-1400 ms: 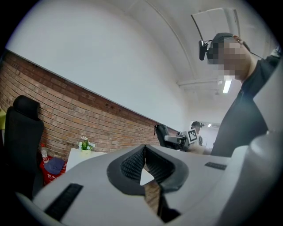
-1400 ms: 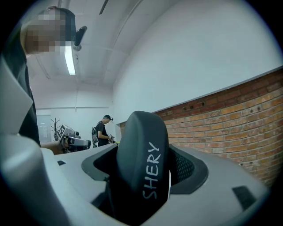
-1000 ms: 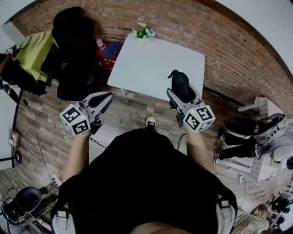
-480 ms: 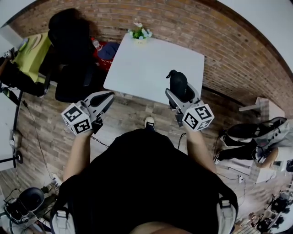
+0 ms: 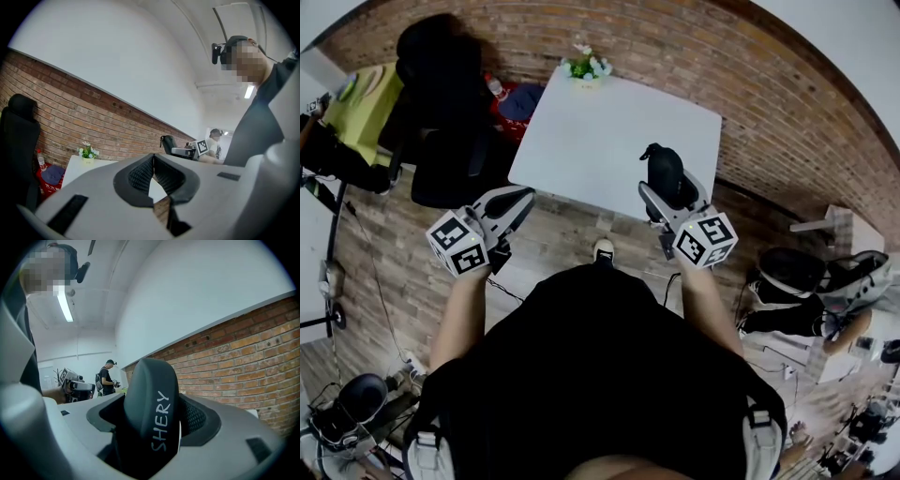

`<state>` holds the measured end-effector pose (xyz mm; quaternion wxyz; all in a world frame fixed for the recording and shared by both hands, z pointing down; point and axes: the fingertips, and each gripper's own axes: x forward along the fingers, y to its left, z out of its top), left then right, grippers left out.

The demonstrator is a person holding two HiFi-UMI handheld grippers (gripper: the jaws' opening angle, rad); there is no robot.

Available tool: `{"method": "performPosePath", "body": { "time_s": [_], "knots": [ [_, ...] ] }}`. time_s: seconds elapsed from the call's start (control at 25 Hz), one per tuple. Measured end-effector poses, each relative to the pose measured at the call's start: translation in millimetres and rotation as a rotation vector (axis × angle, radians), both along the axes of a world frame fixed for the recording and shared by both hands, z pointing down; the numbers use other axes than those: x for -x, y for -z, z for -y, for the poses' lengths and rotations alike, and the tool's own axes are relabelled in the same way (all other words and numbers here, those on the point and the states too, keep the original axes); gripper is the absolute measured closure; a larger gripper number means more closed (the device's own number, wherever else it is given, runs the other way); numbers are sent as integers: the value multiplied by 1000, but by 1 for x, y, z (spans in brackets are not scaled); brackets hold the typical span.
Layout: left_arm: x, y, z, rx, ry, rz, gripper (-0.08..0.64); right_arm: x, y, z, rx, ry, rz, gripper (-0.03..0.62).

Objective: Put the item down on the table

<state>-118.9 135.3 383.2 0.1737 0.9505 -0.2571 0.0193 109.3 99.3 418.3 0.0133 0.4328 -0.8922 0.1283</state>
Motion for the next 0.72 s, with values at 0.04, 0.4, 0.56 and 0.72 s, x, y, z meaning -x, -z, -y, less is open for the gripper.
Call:
{"method": "performPosePath", "body": {
  "time_s": [0.04,0.4,0.56,0.72],
  "knots": [
    [-1,-2,3,3,2,0,547,-1,-1,4,2,0,-1,244],
    [-6,1,34,6,20,-9,548,-5,-3,36,21,14,-9,243],
    [-8,-5,50,20,31,-7,548,-7,-7,53,26,25,-6,243],
    [-16,-7,68,24,32,-5,548,-11,-12,71,37,33,-1,242]
  ]
}}
